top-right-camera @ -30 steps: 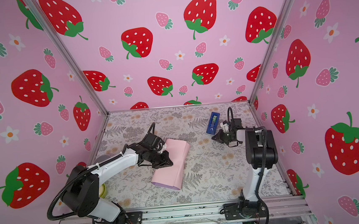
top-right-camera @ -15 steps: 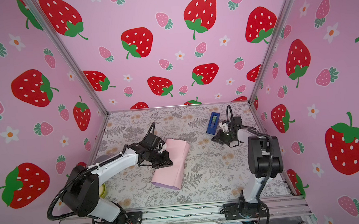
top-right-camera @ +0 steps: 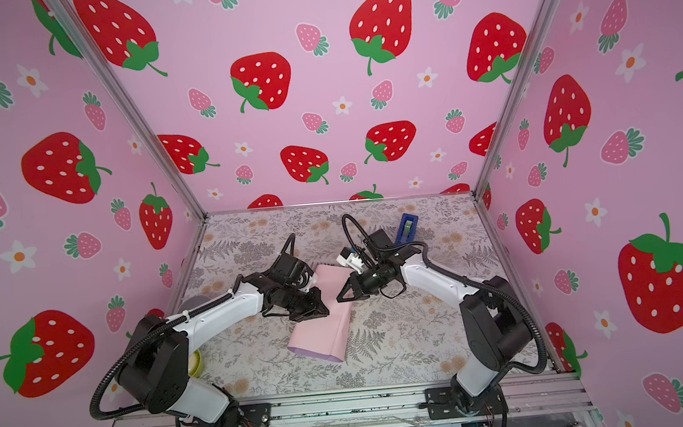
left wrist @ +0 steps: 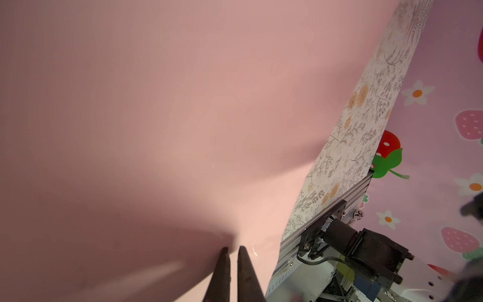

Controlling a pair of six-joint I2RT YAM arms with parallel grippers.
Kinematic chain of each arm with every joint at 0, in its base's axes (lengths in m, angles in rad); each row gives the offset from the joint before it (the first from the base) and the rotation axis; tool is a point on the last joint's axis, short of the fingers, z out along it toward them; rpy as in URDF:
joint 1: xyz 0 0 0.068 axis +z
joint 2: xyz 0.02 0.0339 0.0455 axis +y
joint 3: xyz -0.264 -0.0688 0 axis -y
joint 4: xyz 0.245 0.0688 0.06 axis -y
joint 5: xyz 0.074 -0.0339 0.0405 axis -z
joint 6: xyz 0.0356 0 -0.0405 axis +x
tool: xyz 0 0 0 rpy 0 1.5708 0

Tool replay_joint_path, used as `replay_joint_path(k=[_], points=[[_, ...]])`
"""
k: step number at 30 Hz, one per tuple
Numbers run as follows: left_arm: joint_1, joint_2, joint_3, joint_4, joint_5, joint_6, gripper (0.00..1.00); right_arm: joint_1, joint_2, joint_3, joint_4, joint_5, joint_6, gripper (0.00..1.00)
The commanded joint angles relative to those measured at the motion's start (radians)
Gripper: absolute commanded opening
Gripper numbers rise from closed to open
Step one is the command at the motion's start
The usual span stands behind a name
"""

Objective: Wrap the gift box in paper

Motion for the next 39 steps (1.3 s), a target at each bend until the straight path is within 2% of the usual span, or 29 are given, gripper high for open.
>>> replay_joint_path(k=[1, 14, 24, 27, 32, 39], points=[[-0.009, 0.065, -0.033, -0.098, -0.071, 0.01, 0.12, 0.014, 0.05, 0.011, -0.062, -0.003, -0.046, 0.0], [-0.009, 0.058, -0.04, -0.103, -0.074, 0.009, 0.12, 0.013, 0.183, 0.015, -0.1, 0.051, -0.082, 0.0], [-0.008, 0.061, -0.032, -0.102, -0.072, 0.01, 0.12, 0.01, 0.183, 0.033, -0.156, 0.108, -0.086, 0.0], [-0.009, 0.063, -0.031, -0.102, -0.072, 0.01, 0.12, 0.011, 0.177, 0.037, -0.161, 0.09, -0.078, 0.0], [-0.009, 0.067, -0.029, -0.102, -0.071, 0.01, 0.12, 0.002, 0.184, 0.05, -0.185, 0.035, -0.036, 0.16], [-0.009, 0.071, -0.028, -0.102, -0.069, 0.012, 0.12, 0.003, 0.177, 0.058, -0.174, 0.003, -0.002, 0.25]])
